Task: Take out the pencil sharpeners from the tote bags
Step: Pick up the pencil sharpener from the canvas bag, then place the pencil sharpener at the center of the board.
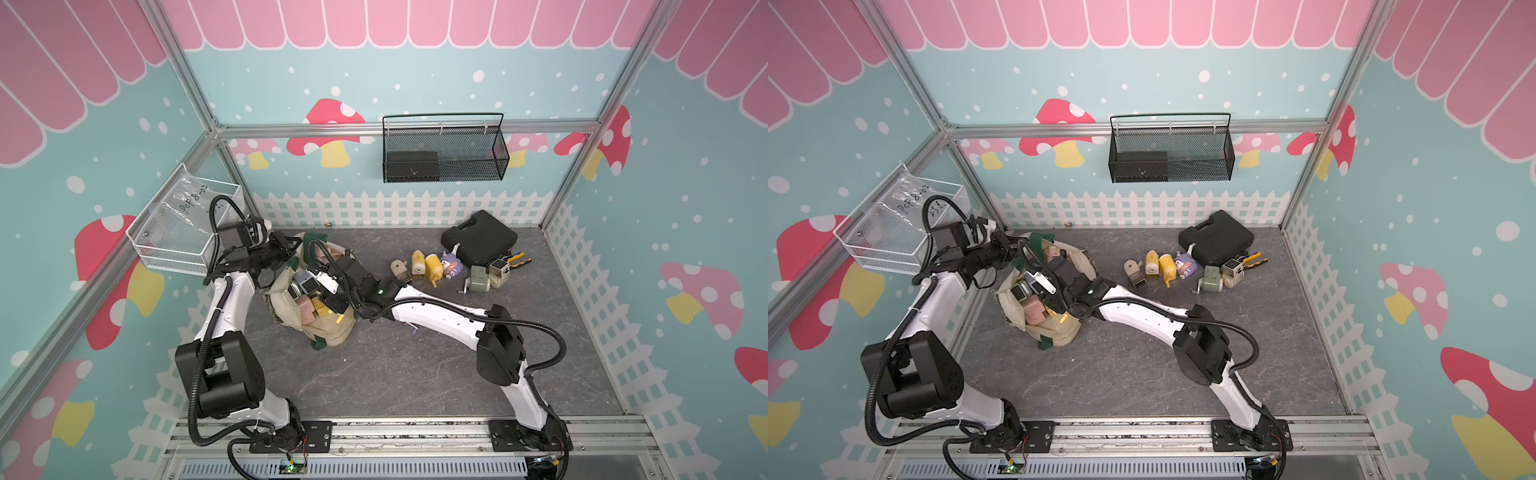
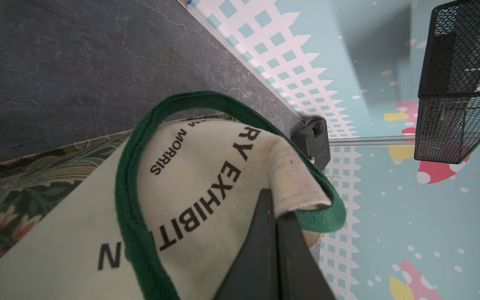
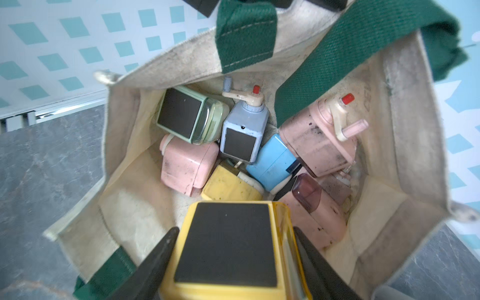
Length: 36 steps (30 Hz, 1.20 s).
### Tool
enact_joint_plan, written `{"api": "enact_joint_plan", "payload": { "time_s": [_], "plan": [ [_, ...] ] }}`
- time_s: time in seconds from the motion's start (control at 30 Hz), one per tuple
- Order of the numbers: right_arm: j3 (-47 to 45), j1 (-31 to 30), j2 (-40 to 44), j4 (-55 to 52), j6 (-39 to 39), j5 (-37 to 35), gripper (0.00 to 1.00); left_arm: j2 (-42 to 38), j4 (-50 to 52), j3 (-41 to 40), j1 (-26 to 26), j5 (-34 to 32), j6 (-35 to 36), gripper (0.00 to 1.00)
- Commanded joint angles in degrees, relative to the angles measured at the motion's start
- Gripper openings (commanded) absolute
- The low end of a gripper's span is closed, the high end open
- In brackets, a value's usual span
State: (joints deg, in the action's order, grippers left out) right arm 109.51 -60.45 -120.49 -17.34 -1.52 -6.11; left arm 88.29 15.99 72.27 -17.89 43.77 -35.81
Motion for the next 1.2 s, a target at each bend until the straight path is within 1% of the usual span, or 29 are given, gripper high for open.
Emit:
{"api": "enact_joint_plan", "payload": {
  "time_s": [0.0, 0.17, 0.33, 0.4, 0.57, 0.63, 0.77, 0.9, 1.03, 1.17],
  "plan": [
    [-4.1, -0.3, 8.5, 6.1, -1.4, 2.3, 0.57, -0.5, -1.9, -0.2, -0.4, 1.1, -0.3, 0.0],
    [-12.6, 0.2, 18.2, 8.7, -1.0, -2.5, 0.57, -0.6, -1.8, -0.2, -0.4, 1.0, -0.4, 0.0],
    [-21.2, 3.3, 25.9, 9.9, -1.4, -5.4, 0.57, -0.4, -1.9, -0.1, -0.5, 1.1, -0.4, 0.0],
    [-25.1, 5.7, 28.9, 10.4, -2.4, -5.3, 0.57, -0.5, -1.8, -0.1, -0.5, 1.1, -0.4, 0.0],
    [-36.4, 14.0, 36.7, 13.3, -6.4, -1.2, 0.55, -0.5, -1.8, -0.2, -0.4, 1.1, -0.4, 0.0],
    [-41.2, 17.1, 39.4, 13.9, -7.0, -0.8, 0.55, -0.4, -1.8, -0.1, -0.4, 1.2, -0.4, 0.0],
    [-48.7, 22.7, 42.2, 14.0, -8.1, -0.6, 0.55, -0.3, -1.8, -0.1, -0.4, 1.0, -0.4, 0.0],
    [-55.3, 27.9, 43.6, 14.3, -10.5, 1.5, 0.55, -0.7, -1.9, -0.2, -0.4, 1.0, -0.4, 0.0],
    [-59.1, 31.0, 42.8, 14.4, -11.3, 2.2, 0.55, -0.5, -1.8, -0.2, -0.5, 1.0, -0.4, 0.0],
    [-61.4, 33.7, 40.2, 14.9, -11.8, 3.8, 0.55, -0.5, -1.8, -0.2, -0.4, 1.0, -0.4, 0.0]
  ]
}}
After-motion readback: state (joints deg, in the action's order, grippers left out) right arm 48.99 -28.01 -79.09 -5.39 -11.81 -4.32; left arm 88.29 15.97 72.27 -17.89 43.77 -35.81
